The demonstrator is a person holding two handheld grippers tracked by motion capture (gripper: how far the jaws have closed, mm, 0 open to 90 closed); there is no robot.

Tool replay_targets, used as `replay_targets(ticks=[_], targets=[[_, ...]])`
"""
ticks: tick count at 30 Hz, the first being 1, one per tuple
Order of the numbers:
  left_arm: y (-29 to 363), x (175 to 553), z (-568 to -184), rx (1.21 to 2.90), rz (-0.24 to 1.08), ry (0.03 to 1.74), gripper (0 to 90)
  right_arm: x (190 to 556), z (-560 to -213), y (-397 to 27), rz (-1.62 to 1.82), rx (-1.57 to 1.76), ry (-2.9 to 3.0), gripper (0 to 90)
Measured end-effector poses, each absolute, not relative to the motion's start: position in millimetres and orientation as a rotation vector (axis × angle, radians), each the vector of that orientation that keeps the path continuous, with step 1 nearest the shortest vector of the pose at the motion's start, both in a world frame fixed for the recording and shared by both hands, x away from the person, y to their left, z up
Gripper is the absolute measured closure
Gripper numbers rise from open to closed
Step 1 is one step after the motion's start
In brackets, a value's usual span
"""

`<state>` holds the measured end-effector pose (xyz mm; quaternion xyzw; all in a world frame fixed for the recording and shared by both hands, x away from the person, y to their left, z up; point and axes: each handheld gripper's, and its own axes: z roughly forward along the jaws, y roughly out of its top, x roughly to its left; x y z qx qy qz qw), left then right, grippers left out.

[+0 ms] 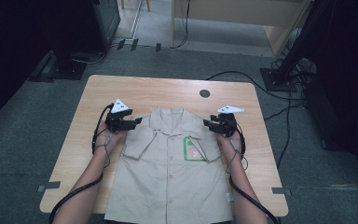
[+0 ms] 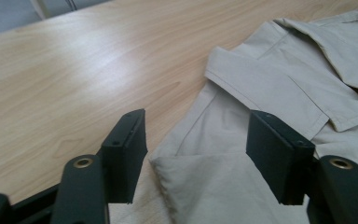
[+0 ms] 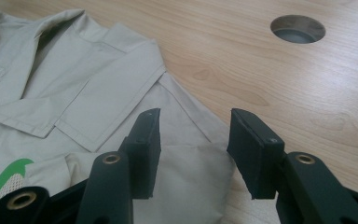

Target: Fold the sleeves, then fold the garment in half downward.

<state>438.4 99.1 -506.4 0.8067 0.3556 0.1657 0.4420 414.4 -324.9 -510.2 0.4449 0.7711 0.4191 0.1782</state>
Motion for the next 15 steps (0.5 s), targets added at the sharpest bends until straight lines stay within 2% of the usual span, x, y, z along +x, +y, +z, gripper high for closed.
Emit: replay_targets(ticks=[4,5,15], targets=[[97.6,442.4,-505.8,1.991,0.39,0.875,34.9,416.9,-510.5,-321.6,1.191,1.24,2.206,51.4],[97.4,445.0,-506.0,1.988,0.381,0.876,30.7,417.7,-510.2,-320.1,1.192,1.226,2.206,50.3],[91.7,448.8,-511.5,1.993,0.365,0.849,31.1,424.4,-513.3,-316.5,1.211,1.214,2.223,48.4]])
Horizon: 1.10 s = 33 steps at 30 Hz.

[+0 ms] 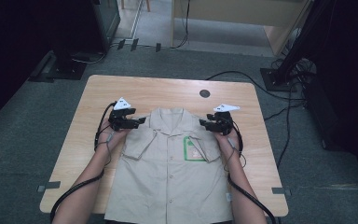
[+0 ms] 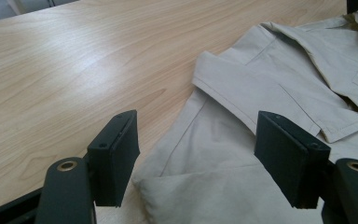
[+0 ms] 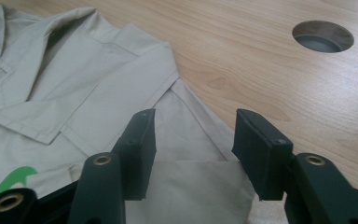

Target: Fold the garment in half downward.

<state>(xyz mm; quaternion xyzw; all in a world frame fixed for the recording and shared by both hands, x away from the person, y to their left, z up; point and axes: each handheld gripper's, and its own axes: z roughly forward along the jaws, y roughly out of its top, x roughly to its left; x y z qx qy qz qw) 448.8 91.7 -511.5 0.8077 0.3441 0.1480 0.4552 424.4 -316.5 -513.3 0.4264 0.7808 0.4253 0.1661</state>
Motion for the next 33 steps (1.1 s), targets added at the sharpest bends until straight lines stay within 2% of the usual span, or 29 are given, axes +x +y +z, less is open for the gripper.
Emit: replay_targets(ticks=[33], targets=[[76,468,-522,2.105,0.339,0.858,38.9,444,-523,-298,1.176,1.18,2.256,49.8]])
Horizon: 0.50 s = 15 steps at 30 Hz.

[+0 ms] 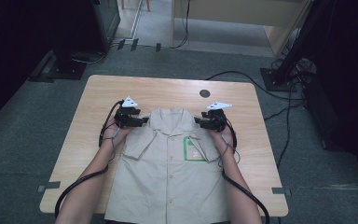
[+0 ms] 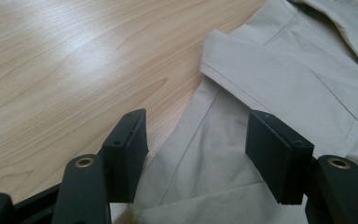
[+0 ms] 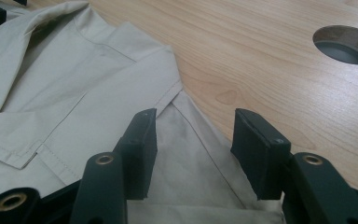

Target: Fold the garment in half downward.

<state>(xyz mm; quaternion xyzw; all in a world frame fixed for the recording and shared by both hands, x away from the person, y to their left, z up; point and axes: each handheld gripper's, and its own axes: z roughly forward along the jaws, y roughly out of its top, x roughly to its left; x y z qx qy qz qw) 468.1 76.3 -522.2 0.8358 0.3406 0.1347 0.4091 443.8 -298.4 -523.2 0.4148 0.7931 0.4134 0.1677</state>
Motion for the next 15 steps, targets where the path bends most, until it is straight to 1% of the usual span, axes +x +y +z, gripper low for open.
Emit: replay_targets(ticks=[5,15], targets=[[71.6,468.2,-522.7,2.135,0.341,0.838,39.0,445.9,-523.5,-299.0,1.17,1.182,2.264,49.4],[67.0,468.9,-522.8,2.136,0.328,0.828,39.3,452.4,-524.5,-296.7,1.132,1.184,2.298,49.3]])
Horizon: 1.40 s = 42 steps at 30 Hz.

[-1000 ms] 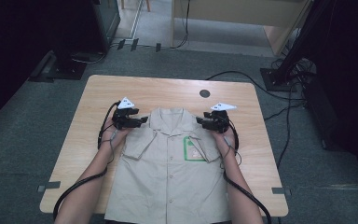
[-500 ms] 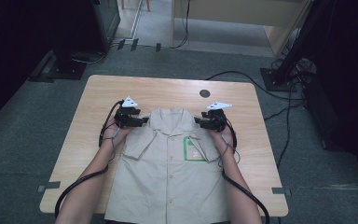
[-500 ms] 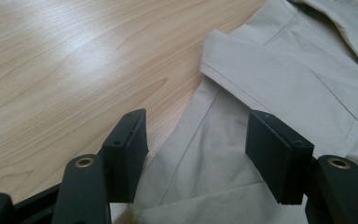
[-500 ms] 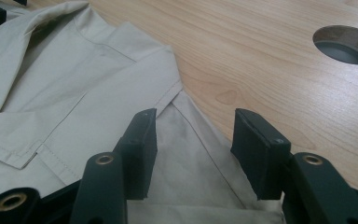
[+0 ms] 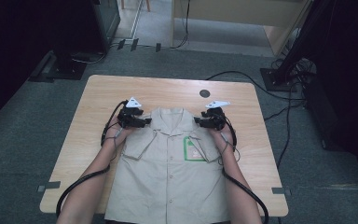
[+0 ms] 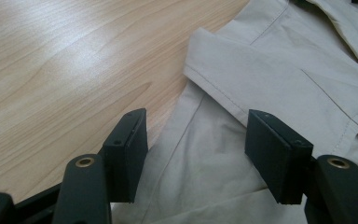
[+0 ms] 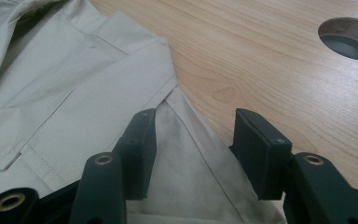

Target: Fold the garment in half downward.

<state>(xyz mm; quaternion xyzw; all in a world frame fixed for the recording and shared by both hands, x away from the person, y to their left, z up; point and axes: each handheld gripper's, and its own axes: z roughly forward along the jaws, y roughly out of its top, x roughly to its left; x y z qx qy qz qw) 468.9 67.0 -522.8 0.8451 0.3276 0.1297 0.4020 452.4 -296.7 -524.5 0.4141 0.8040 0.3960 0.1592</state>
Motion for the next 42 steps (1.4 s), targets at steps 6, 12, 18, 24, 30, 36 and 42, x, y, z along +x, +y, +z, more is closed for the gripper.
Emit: replay_targets(ticks=[6,12,18,24,30,36,42], targets=[[66,467,-523,2.141,0.343,0.818,43.8,454,-525,-294,1.123,1.155,2.311,49.0],[66,467,-523,2.144,0.353,0.812,51.3,455,-523,-288,1.087,1.103,2.342,52.9],[62,466,-522,2.155,0.345,0.792,57.5,456,-522,-283,1.082,1.086,2.365,58.6],[59,463,-522,2.153,0.324,0.778,73.6,452,-524,-282,1.114,1.07,2.35,75.5],[57,460,-522,2.152,0.319,0.77,88.7,450,-525,-281,1.133,1.053,2.362,87.7],[57,459,-522,2.143,0.311,0.775,89.7,449,-524,-282,1.148,1.099,2.358,89.2],[58,459,-522,2.129,0.29,0.777,90.0,445,-524,-285,1.156,1.084,2.356,89.3]])
